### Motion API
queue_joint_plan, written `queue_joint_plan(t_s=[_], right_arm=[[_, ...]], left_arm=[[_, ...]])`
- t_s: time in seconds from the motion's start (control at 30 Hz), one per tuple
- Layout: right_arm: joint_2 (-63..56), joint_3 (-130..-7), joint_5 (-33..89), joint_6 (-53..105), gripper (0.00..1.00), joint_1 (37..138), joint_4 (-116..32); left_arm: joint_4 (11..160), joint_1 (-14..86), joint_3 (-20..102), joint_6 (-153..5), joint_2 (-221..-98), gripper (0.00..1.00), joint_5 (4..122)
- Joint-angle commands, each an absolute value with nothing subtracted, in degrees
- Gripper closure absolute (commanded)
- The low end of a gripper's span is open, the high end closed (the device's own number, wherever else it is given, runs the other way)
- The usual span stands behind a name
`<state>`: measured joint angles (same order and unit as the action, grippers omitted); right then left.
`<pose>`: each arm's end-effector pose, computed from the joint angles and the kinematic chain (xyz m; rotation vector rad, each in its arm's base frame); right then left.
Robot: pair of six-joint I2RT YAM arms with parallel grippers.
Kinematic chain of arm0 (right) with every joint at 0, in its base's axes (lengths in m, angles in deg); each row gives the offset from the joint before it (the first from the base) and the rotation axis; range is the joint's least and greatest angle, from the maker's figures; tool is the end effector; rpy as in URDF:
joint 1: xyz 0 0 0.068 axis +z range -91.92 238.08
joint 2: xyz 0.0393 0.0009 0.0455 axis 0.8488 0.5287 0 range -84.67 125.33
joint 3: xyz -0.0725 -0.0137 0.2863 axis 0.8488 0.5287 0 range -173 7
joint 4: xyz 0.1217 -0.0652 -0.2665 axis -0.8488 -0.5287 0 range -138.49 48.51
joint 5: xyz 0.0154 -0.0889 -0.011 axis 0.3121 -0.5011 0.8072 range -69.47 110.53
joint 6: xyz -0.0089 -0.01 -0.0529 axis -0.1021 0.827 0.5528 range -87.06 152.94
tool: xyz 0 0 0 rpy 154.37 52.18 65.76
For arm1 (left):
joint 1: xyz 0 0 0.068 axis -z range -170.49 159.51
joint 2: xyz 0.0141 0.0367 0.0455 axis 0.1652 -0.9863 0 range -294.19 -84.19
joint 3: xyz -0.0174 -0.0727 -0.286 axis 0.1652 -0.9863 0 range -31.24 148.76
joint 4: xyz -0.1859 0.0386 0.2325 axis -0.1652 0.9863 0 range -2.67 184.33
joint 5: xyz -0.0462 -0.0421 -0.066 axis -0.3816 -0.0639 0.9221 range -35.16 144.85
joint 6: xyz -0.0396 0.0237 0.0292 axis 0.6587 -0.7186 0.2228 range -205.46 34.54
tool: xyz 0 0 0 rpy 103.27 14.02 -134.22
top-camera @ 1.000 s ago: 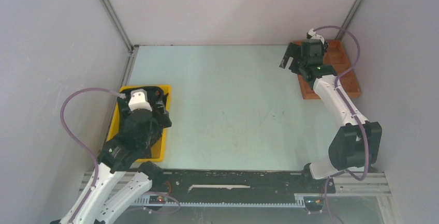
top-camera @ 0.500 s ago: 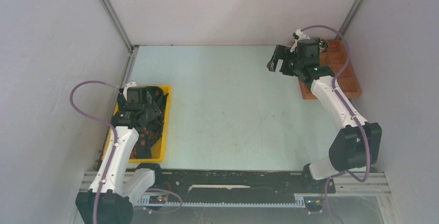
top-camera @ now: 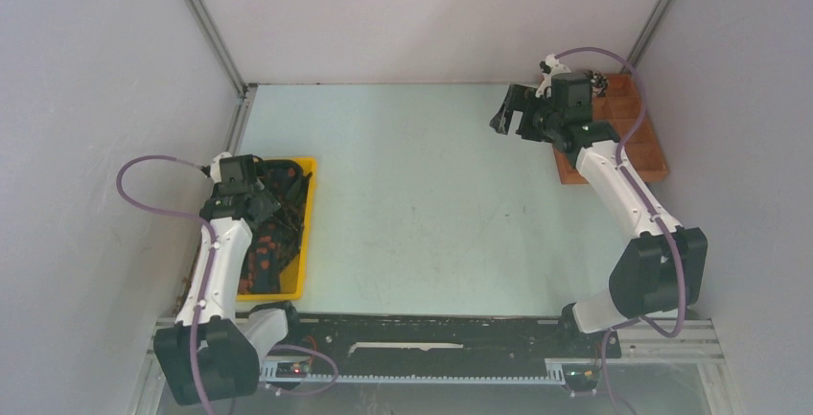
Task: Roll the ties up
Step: Pick up the tie from the bin.
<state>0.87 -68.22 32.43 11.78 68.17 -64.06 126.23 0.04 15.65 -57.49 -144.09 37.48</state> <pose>0.3747 0.0743 0.3484 0.0872 2.1782 0.5375 0.2302 0.0494 0.2706 -0.9013 2.2609 0.2316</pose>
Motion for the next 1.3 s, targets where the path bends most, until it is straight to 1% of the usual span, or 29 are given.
queue_joint_plan(t_s=[0.0,0.17,0.3,0.5,0.7,0.83,0.9,0.97,1.0,1.27], right_arm=[[-1.37,-68.30,34.28,12.02,0.00,67.61,-63.25],[-1.44,-68.31,35.30,11.94,0.00,67.46,-63.06],[-1.31,-68.29,36.07,11.95,0.00,67.25,-63.07],[-1.30,-68.27,37.01,11.78,0.00,66.83,-62.97],[-1.23,-68.27,37.90,11.61,0.00,66.61,-62.97],[-1.14,-68.32,38.25,11.61,0.00,66.52,-62.94],[-1.08,-68.28,38.49,11.61,0.00,66.46,-62.85],[-1.02,-68.30,38.62,11.59,0.00,66.37,-62.86],[-1.12,-68.32,38.70,11.59,0.00,66.42,-62.92],[-1.25,-68.27,39.20,11.81,0.00,66.26,-62.88]], left_arm=[[120.77,-1.73,15.32,-59.29,-146.46,0.47,38.48],[117.51,-3.93,14.96,-60.10,-149.66,0.48,42.23],[115.75,-3.94,14.75,-61.13,-151.10,0.48,42.60],[114.84,-3.97,14.90,-61.55,-153.85,0.52,43.41],[114.88,-3.93,14.74,-61.96,-155.42,0.63,42.63],[115.40,-3.94,14.60,-62.08,-155.84,0.73,42.18],[115.45,-3.94,14.64,-62.10,-155.82,0.81,42.48],[116.04,-3.94,15.08,-62.16,-155.59,0.95,42.88],[116.21,-3.94,15.22,-62.04,-155.14,0.99,42.84],[118.03,-3.84,16.75,-61.84,-146.09,1.00,41.13]])
